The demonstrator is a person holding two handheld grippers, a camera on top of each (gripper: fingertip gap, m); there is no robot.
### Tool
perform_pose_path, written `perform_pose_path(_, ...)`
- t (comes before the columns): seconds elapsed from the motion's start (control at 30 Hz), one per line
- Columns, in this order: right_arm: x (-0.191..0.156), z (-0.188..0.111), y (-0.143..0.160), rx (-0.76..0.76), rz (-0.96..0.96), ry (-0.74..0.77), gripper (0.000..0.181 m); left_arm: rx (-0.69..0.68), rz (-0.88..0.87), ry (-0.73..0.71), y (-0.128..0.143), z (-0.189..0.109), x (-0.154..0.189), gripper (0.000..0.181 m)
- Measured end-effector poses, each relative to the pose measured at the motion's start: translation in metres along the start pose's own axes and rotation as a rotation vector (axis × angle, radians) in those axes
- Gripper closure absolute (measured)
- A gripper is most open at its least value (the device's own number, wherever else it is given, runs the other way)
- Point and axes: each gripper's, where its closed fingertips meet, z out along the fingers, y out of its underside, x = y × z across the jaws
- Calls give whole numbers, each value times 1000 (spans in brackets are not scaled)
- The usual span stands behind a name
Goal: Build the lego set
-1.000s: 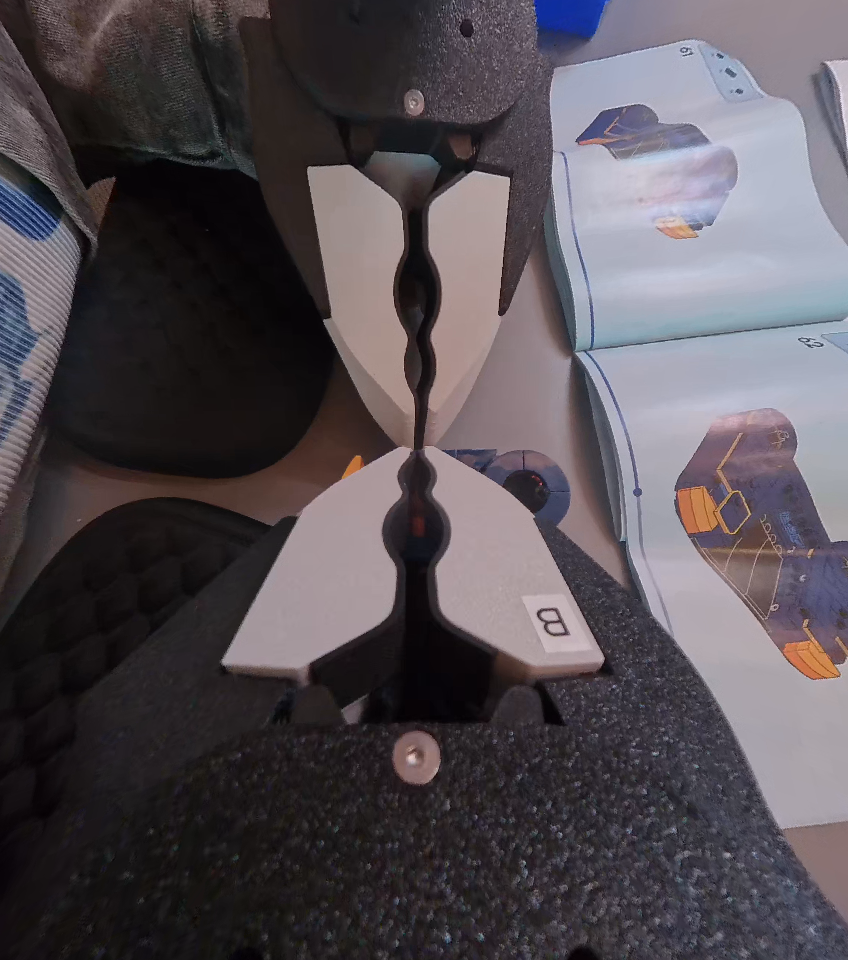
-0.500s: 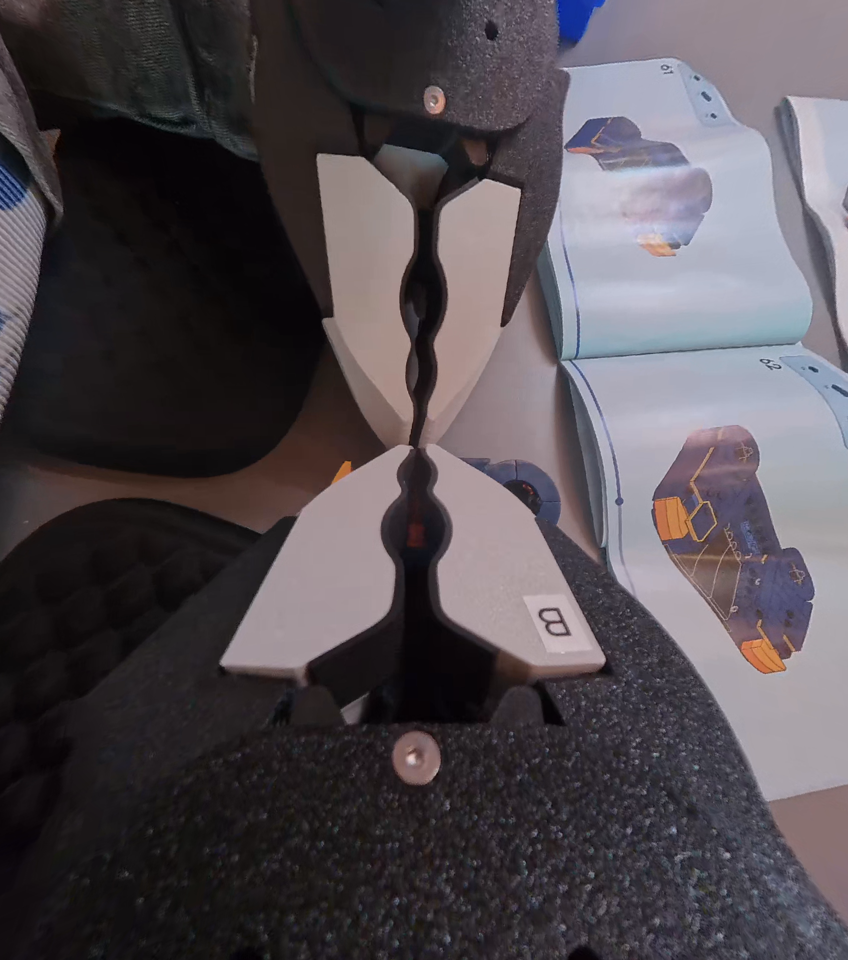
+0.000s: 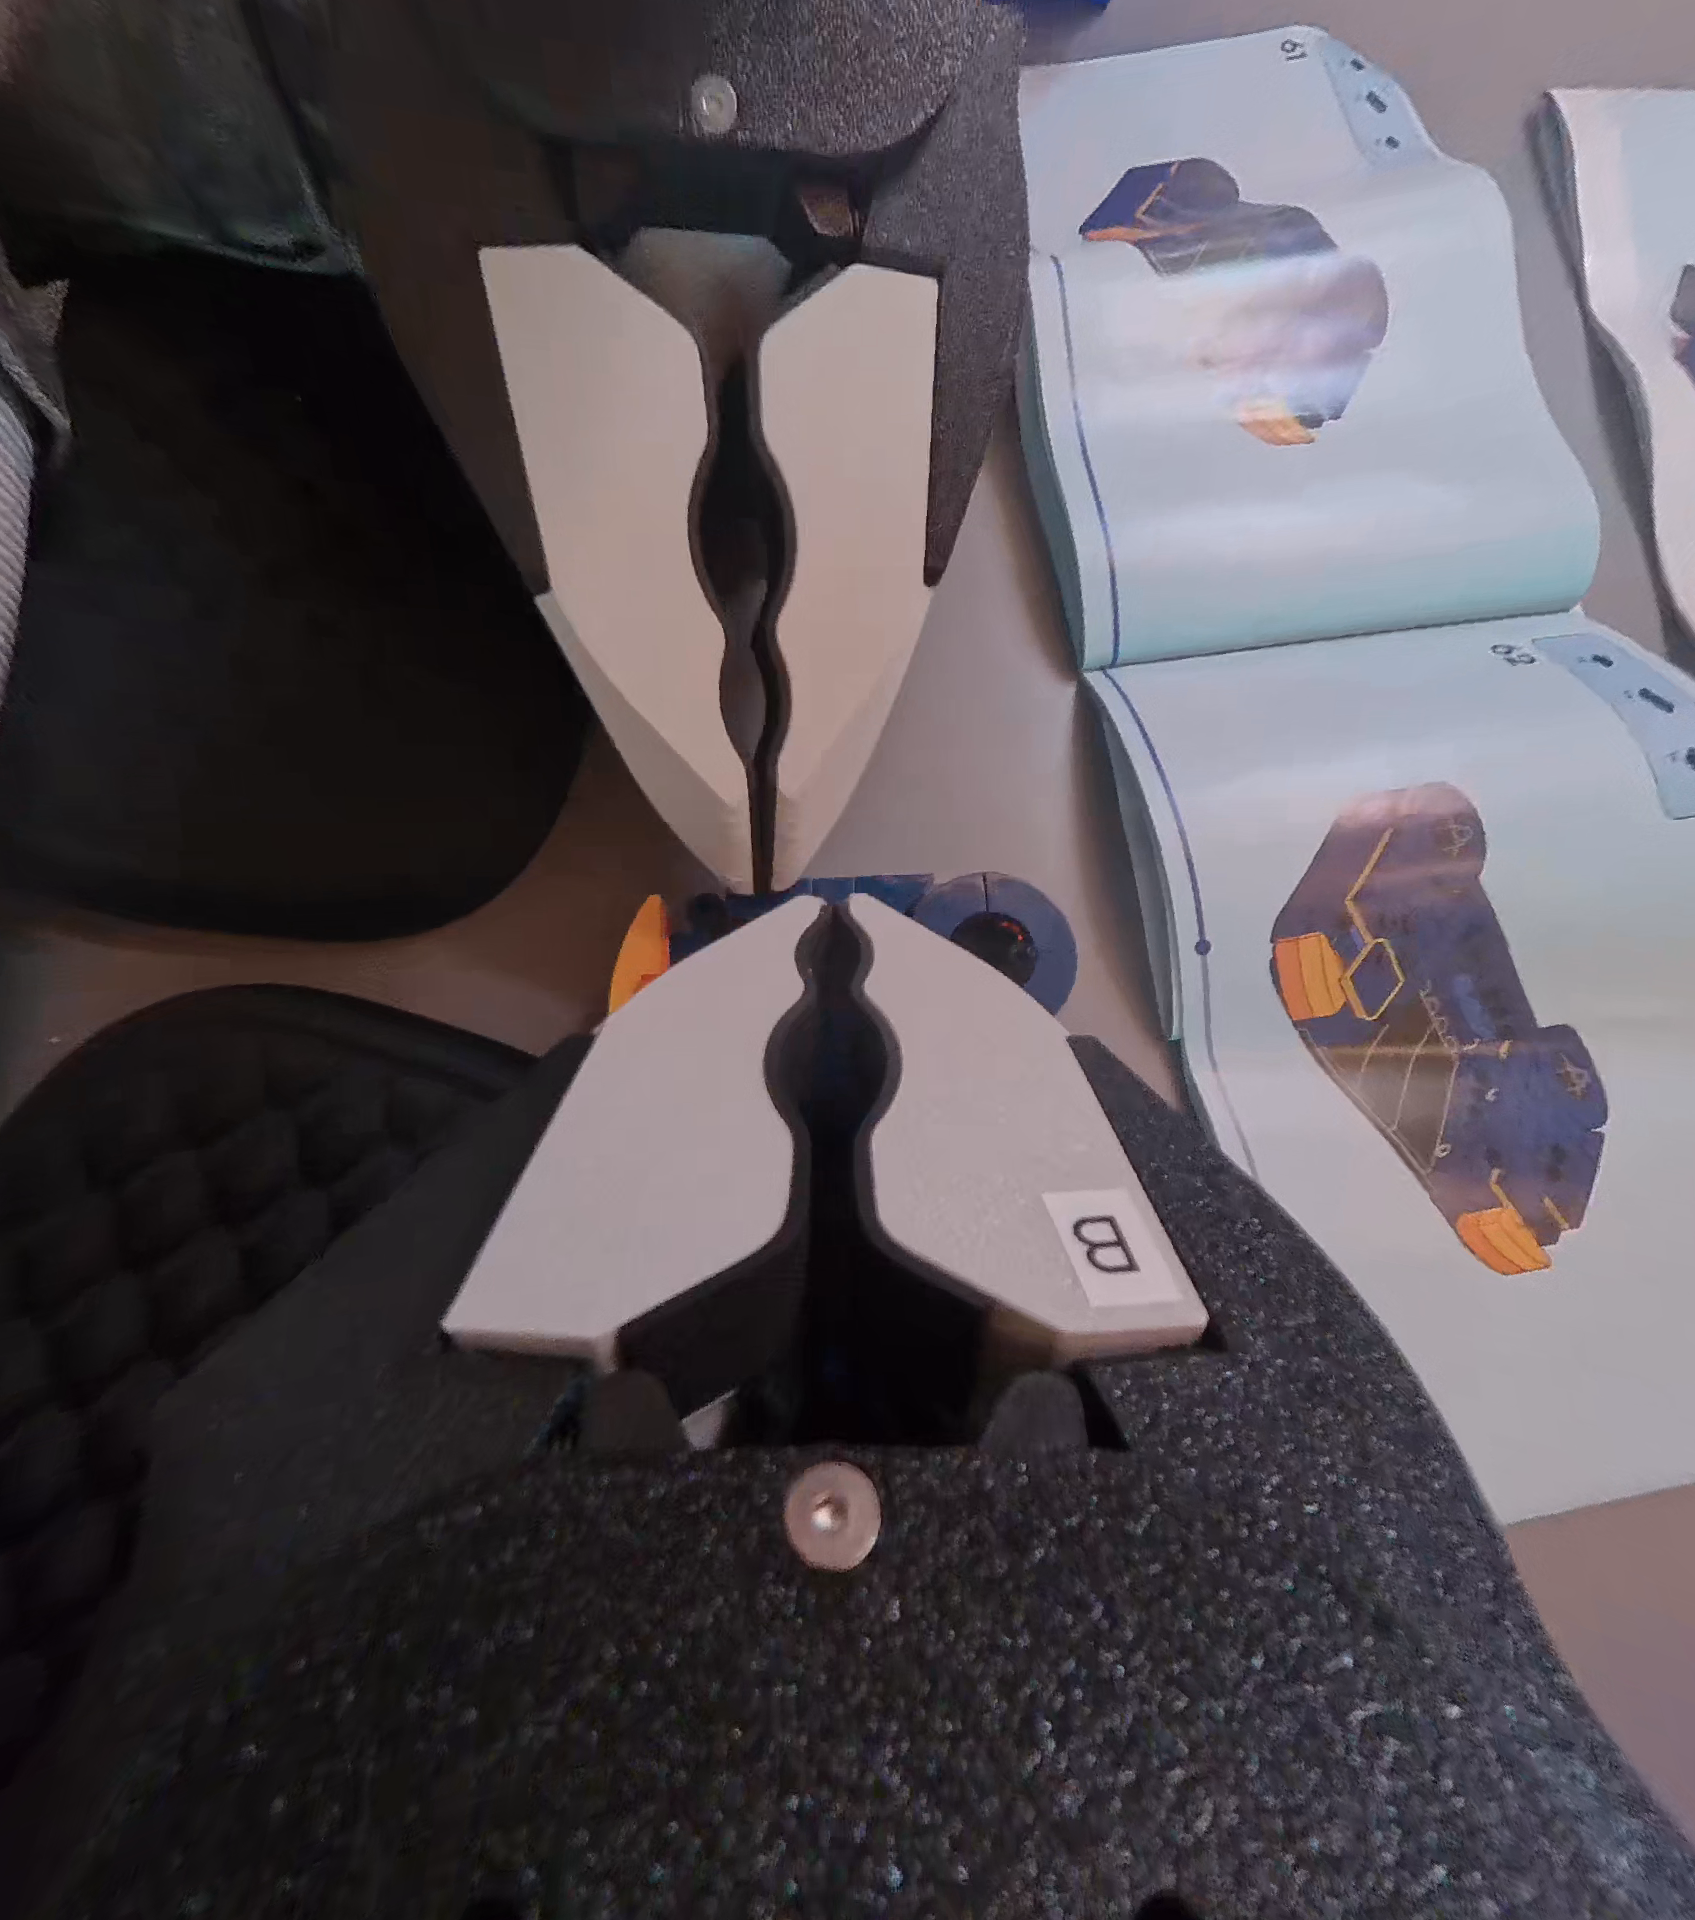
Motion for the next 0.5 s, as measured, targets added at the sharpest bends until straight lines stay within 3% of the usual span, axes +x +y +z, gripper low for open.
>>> perform_pose_path(0.5,1,2,1,-1,39,-21,181,-63,18,-57,0,3,-1,181)
